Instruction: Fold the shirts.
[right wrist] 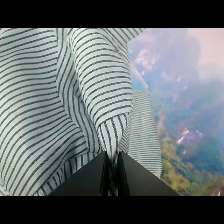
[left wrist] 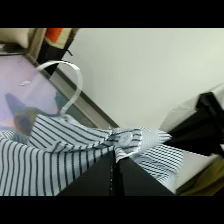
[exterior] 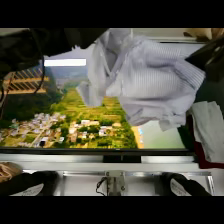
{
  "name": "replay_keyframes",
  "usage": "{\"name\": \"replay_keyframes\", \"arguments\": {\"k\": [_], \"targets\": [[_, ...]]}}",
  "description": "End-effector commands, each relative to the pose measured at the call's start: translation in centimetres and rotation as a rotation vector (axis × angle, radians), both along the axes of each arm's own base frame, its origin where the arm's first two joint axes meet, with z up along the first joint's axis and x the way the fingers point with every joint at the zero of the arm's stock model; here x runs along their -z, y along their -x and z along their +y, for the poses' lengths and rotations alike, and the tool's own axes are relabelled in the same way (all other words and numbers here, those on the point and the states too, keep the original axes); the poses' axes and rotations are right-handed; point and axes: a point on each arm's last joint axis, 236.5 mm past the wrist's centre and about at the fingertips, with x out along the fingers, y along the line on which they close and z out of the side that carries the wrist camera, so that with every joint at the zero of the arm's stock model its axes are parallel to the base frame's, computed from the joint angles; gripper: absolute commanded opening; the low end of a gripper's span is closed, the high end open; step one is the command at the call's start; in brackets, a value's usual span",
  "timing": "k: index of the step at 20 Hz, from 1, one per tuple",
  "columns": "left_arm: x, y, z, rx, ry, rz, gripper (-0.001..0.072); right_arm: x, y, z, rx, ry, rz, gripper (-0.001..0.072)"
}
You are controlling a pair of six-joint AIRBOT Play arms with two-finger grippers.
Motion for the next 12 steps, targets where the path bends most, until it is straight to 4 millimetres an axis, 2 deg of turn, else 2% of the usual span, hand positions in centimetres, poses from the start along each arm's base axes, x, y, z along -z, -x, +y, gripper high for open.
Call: {"name": "replay_keyframes", "arguments": {"k": [1,3,4,6,7,9,12], "targets": [[-2.5,5.2,-0.6,0.081,-0.058,-0.132,0.0049,-2.6,-2.4,-0.3,0.103,-0.101,-0.091,0.0067],[-0.8,5.6,2.0,0.025,-0.201,-0.115,0.0049,-4.1,-3.4,-0.6,0.148,-0.151,-0.142,0.0067],[0.7,5.5,3.5,-0.017,-0.282,-0.077,0.0049,-4.8,-3.8,-0.7,0.166,-0.173,-0.165,0.0067],[3.4,5.3,5.2,-0.065,-0.403,-0.005,0.0050,-6.0,-4.2,-0.6,0.173,-0.209,-0.209,0.0066],[4.2,5.3,5.2,-0.059,-0.426,0.017,0.0050,-6.6,-4.2,-0.1,0.161,-0.236,-0.223,0.0067],[5.3,5.5,3.9,-0.025,-0.434,0.035,0.0050,-7.9,-3.9,1.1,0.114,-0.286,-0.253,0.0067],[8.7,6.4,0.4,0.066,-0.473,0.082,0.0050,-9.6,-3.2,2.5,0.048,-0.339,-0.298,0.0067]]}}
